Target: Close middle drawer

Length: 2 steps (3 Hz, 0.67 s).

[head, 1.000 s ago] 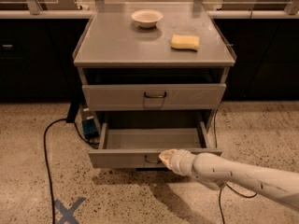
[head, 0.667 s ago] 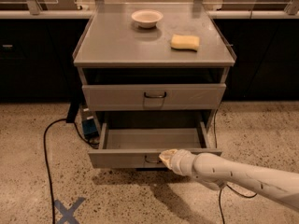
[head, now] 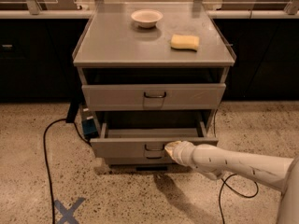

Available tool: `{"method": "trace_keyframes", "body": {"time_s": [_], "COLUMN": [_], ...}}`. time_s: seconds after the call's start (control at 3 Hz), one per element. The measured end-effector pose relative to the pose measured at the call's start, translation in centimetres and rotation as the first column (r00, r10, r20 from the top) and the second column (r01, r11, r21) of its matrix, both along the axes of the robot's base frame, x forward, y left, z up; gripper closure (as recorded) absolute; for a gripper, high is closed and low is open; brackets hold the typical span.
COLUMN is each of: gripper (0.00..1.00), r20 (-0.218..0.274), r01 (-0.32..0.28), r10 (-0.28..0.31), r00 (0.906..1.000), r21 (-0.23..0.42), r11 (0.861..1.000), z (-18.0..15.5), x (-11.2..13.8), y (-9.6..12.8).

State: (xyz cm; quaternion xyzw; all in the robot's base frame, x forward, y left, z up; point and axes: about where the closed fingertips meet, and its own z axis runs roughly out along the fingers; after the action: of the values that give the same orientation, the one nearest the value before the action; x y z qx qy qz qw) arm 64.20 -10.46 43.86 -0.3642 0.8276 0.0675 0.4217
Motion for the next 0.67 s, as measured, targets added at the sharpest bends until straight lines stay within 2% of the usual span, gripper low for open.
{"method": "trace_keyframes", "body": {"time_s": [0.33, 0.67], "gripper": [1.00, 1.00], "r20": [0.000, -0.024], "r01": [0.000, 0.004], "r10": [0.000, -0.002], "r00": [1.0000, 0.9997], "r21": [0.000, 0.058], "r11": [1.000, 0.998], "z": [0.00, -0.32], "x": [0.00, 0.06], "y": [0.00, -0.17]}}
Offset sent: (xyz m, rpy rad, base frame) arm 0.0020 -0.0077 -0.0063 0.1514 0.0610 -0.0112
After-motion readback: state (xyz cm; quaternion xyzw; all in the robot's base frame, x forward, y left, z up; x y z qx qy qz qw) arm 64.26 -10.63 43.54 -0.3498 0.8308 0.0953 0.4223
